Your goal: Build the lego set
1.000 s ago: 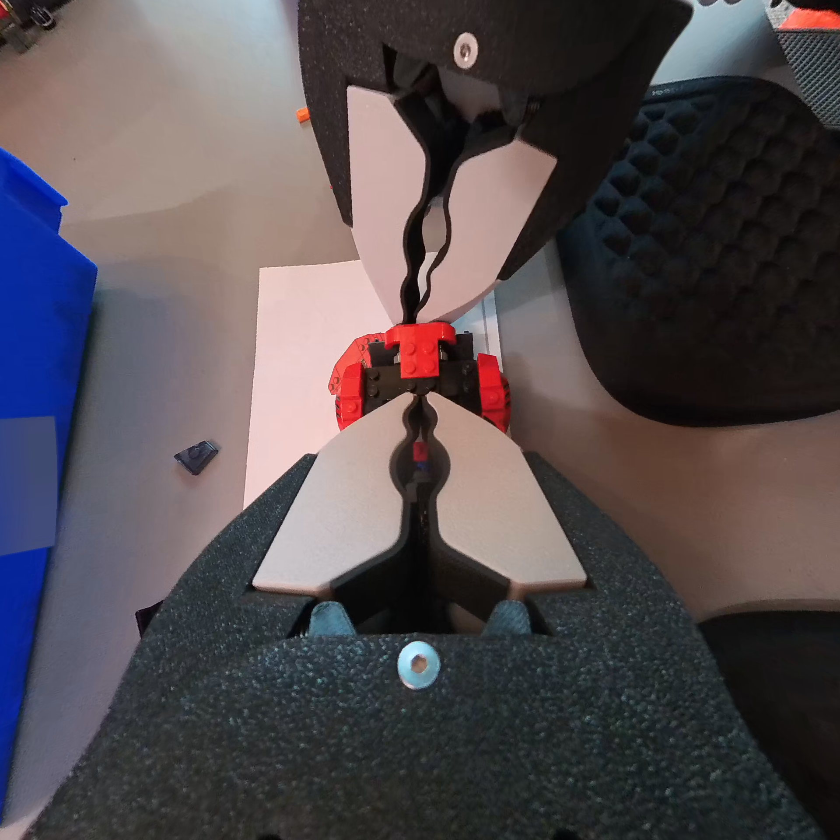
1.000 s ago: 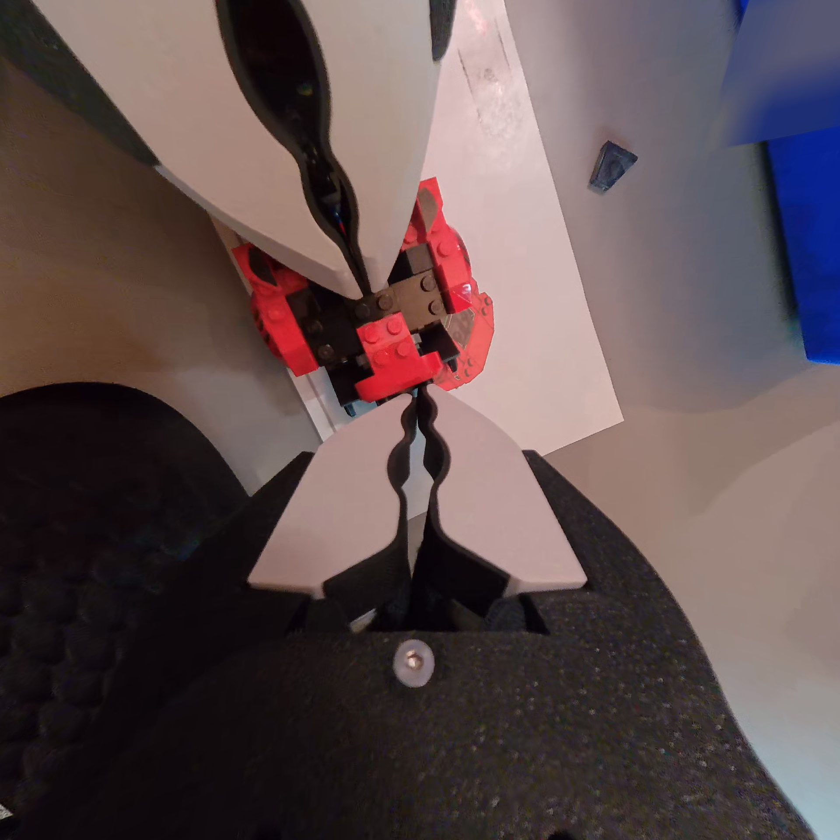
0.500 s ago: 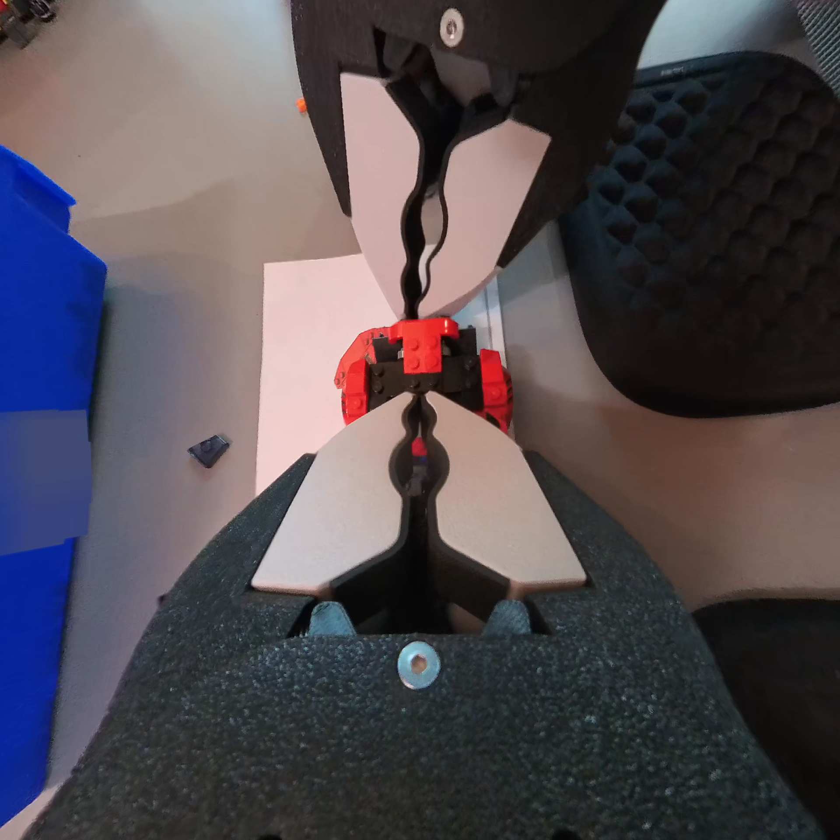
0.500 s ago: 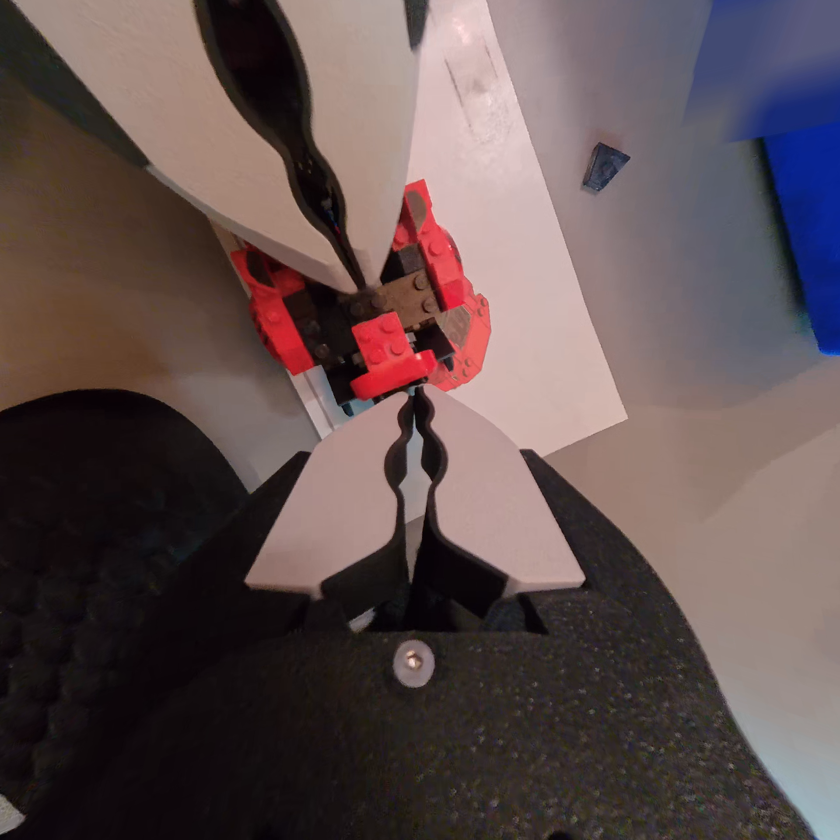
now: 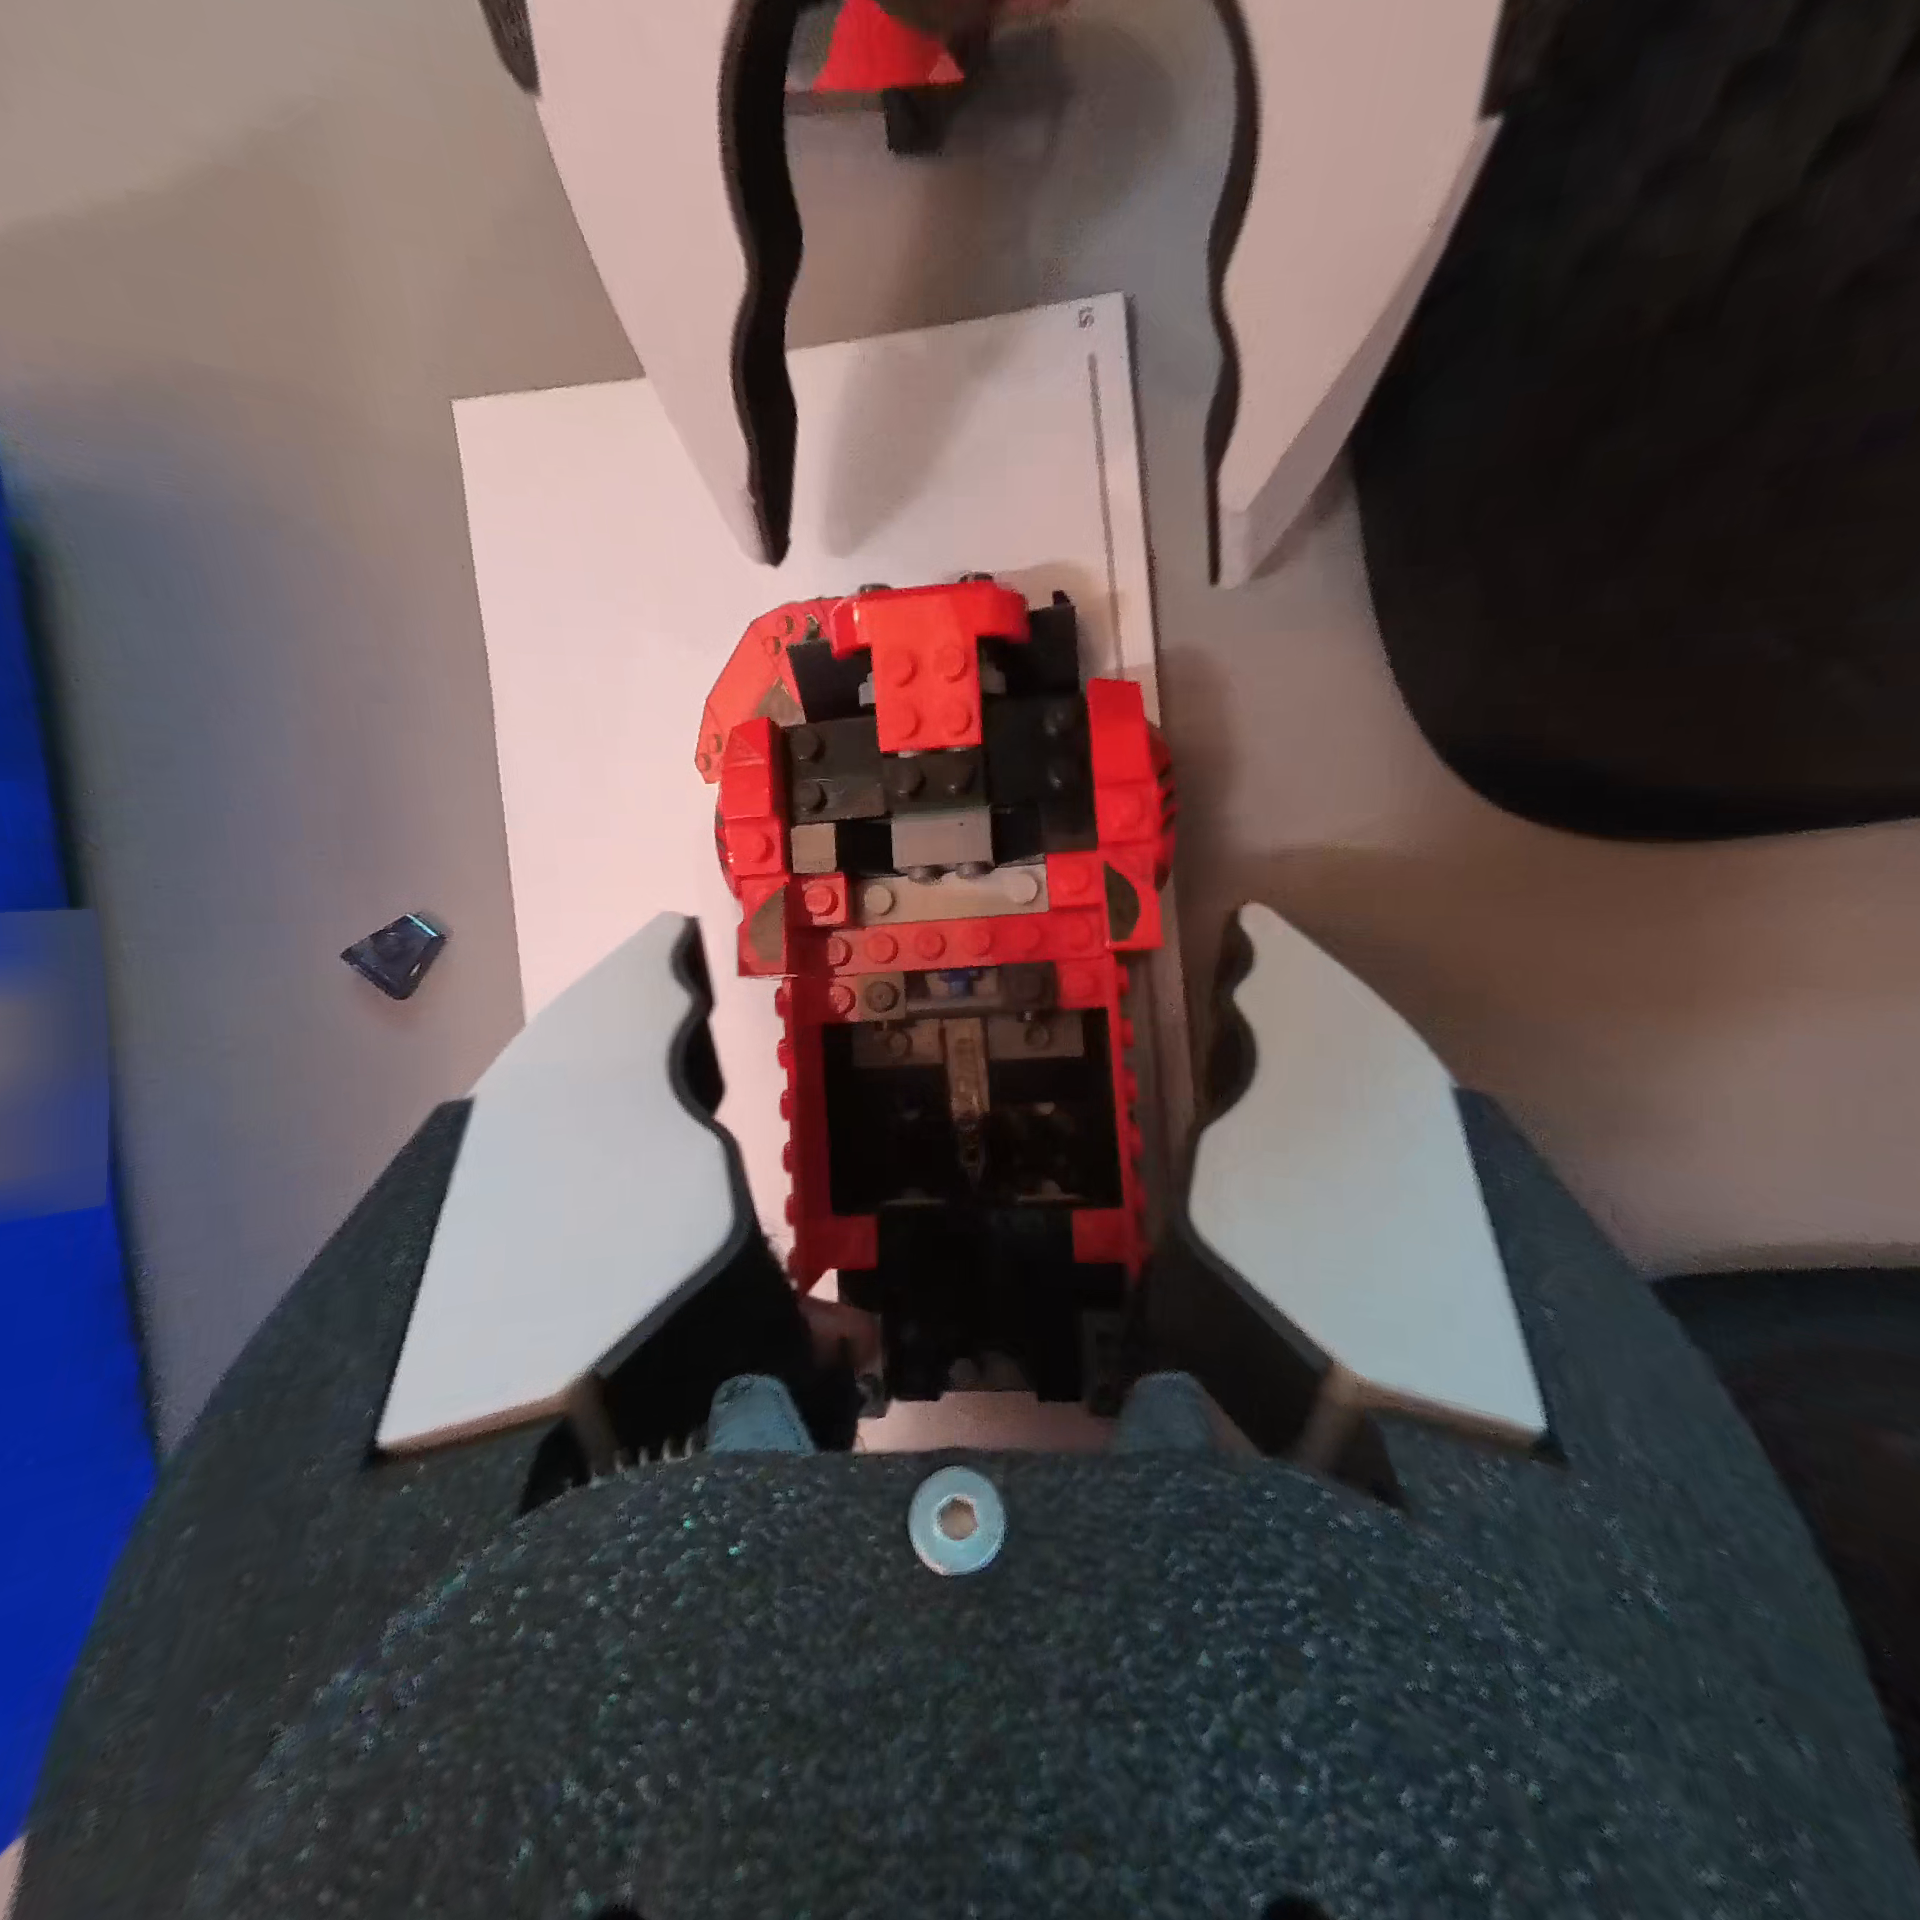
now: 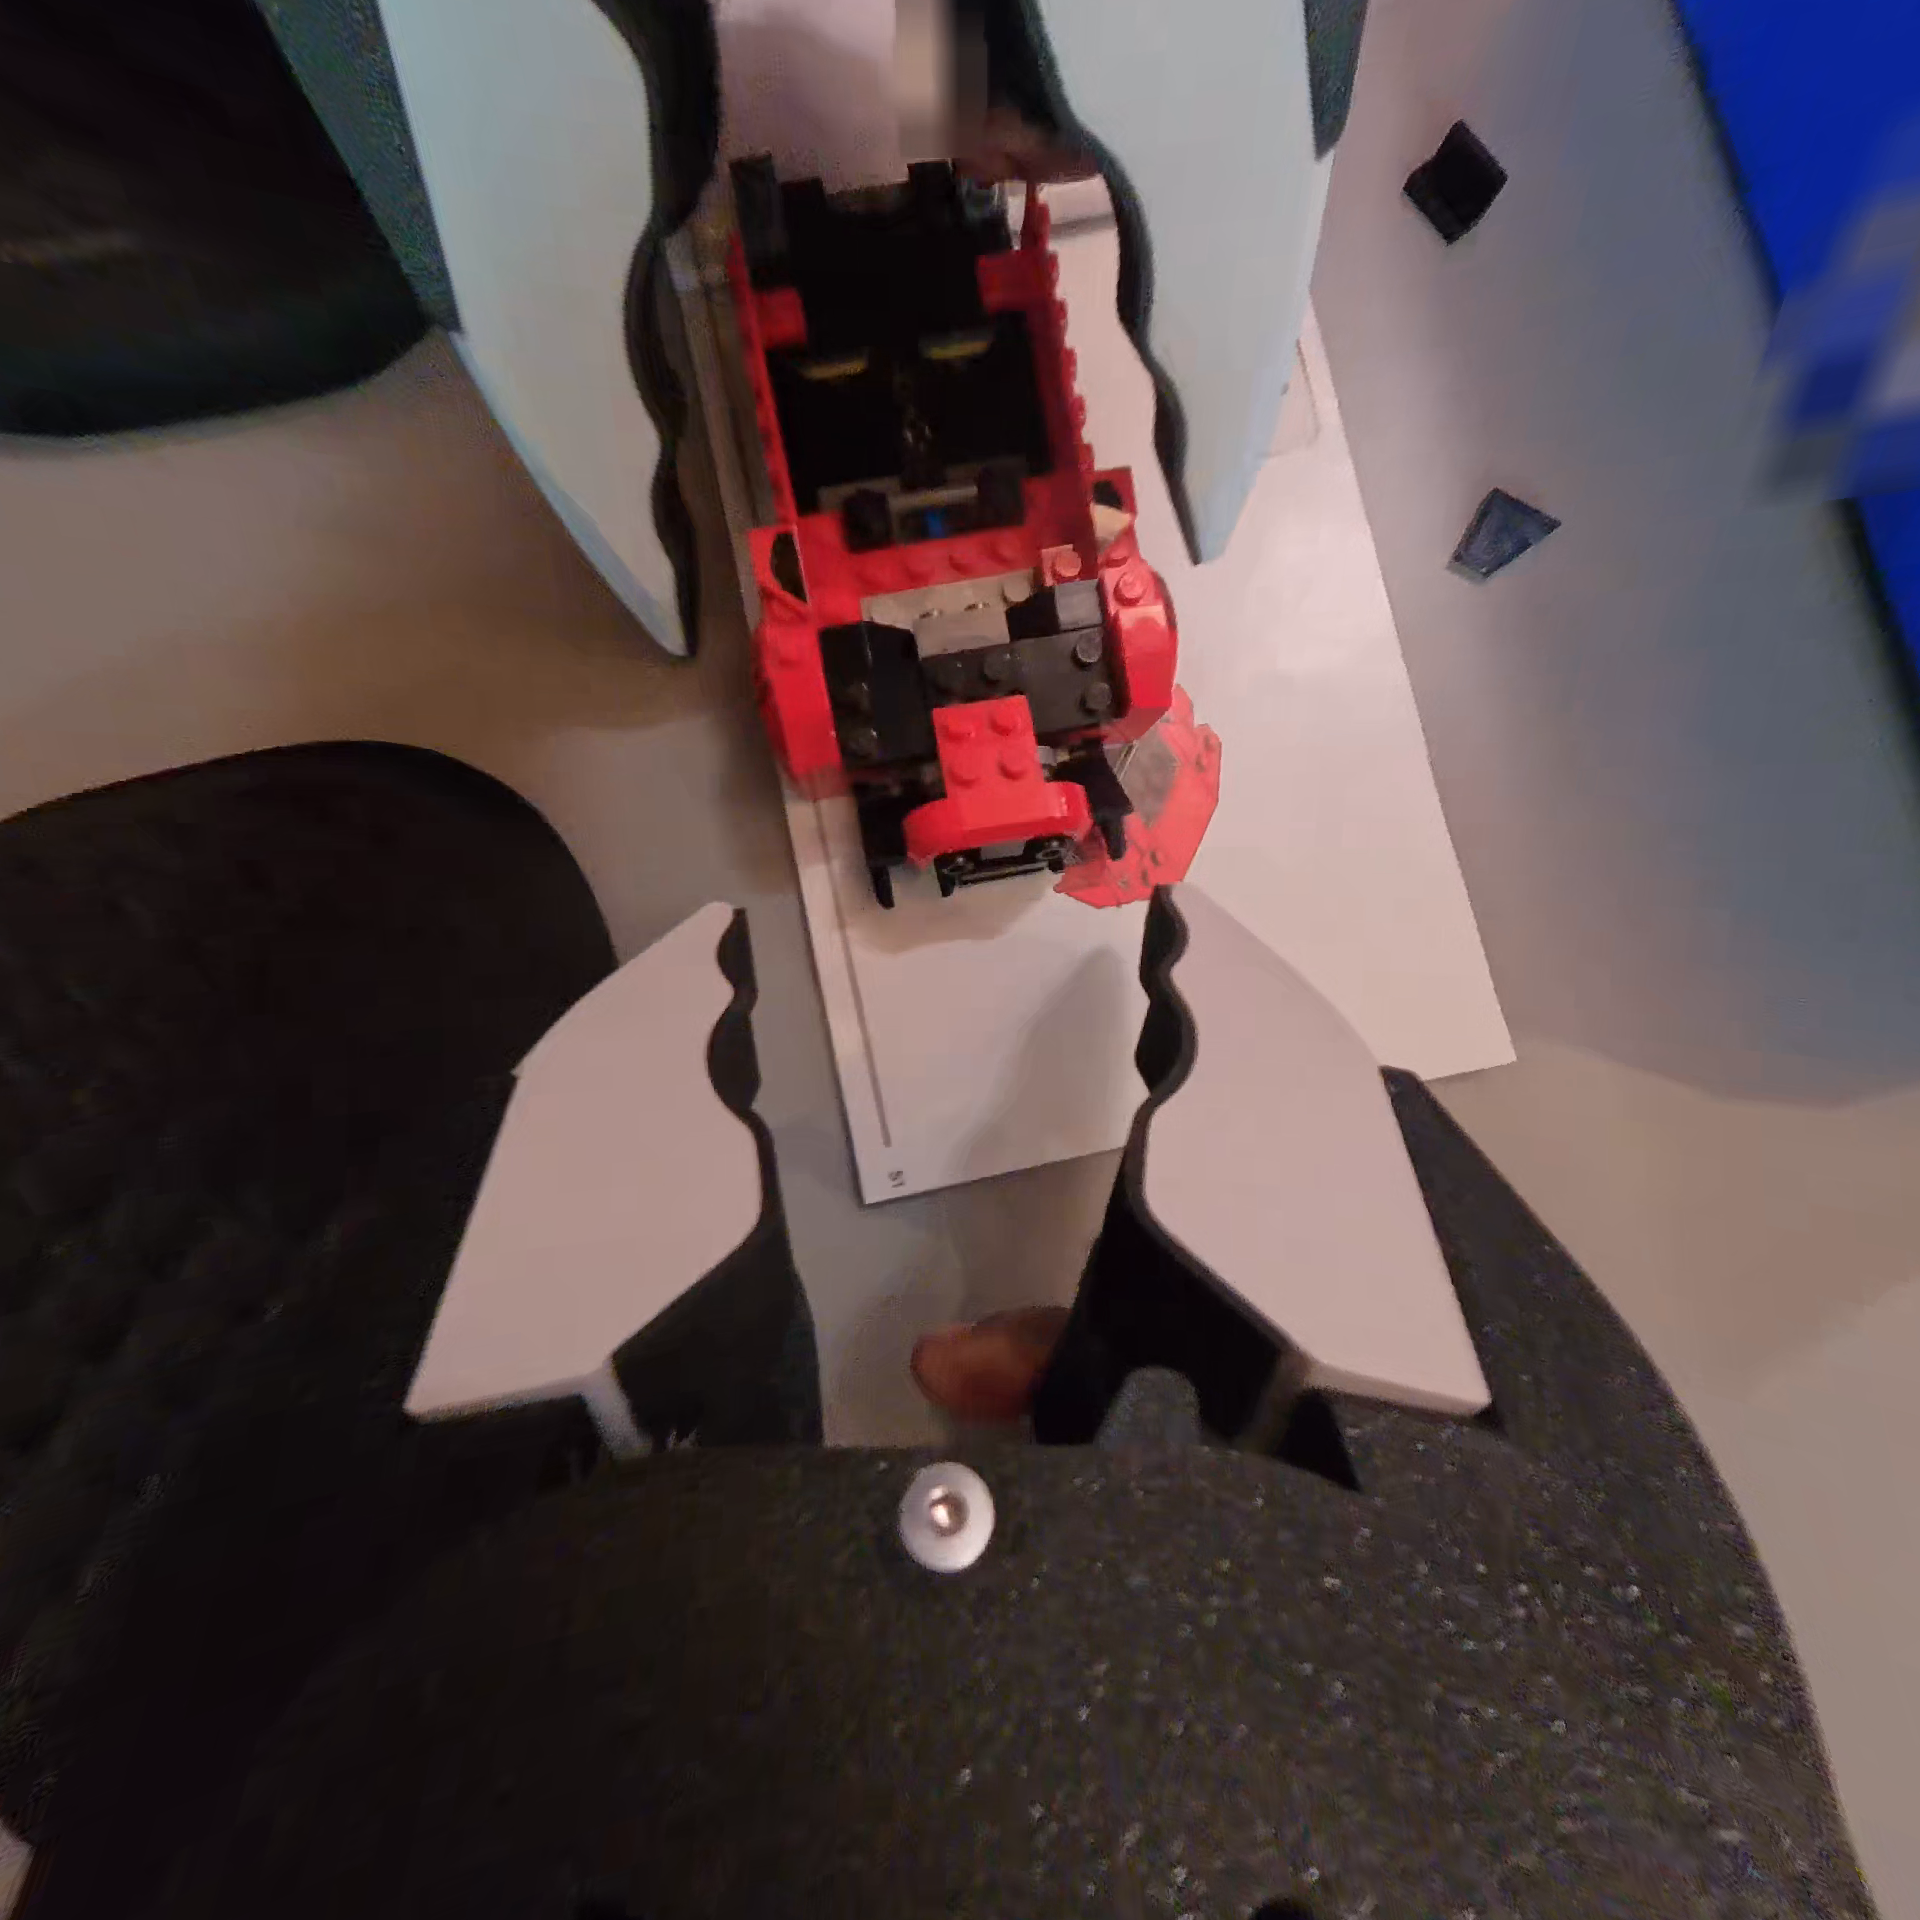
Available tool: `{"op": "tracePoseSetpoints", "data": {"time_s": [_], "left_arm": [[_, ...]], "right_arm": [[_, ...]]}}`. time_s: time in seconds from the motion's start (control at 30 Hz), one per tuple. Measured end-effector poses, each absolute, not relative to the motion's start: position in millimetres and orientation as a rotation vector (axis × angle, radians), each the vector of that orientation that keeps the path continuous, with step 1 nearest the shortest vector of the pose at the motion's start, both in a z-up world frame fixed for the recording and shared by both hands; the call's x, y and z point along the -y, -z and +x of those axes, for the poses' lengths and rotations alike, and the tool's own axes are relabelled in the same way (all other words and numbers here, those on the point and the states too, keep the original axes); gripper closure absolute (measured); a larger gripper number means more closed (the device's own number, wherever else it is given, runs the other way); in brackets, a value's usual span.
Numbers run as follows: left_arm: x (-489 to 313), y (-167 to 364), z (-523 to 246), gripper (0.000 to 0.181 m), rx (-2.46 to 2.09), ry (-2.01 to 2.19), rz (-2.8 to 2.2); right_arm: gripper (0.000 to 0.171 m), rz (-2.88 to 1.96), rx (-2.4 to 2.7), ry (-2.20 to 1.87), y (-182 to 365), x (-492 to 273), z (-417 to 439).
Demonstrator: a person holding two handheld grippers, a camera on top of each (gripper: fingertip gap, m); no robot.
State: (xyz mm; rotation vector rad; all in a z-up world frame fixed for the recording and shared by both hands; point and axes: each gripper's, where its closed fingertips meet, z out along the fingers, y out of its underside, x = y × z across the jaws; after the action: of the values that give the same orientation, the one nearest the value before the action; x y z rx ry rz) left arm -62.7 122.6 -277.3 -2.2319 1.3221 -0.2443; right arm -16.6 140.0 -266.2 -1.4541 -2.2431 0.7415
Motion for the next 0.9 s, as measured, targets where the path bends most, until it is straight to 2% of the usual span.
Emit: {"op": "tracePoseSetpoints", "data": {"time_s": [0.1, 0.23, 0.43, 0.9], "left_arm": [[-122, 274, -62, 0.107, -1.323, 0.285, -2.201], [-122, 273, -61, 0.108, -1.314, 0.341, -2.162], [-124, 259, -58, 0.108, -1.24, 0.459, -2.095], [-118, 169, -39, 0.108, -0.724, 1.221, -1.665]], "right_arm": [[0.112, -1.455, 2.235, -0.779, 268, -141, -22], [0.129, -1.432, 2.217, -0.862, 263, -137, -26], [0.13, -1.377, 2.136, -0.927, 246, -137, -26], [0.121, -1.075, 1.84, -1.292, 134, -129, -30]]}}
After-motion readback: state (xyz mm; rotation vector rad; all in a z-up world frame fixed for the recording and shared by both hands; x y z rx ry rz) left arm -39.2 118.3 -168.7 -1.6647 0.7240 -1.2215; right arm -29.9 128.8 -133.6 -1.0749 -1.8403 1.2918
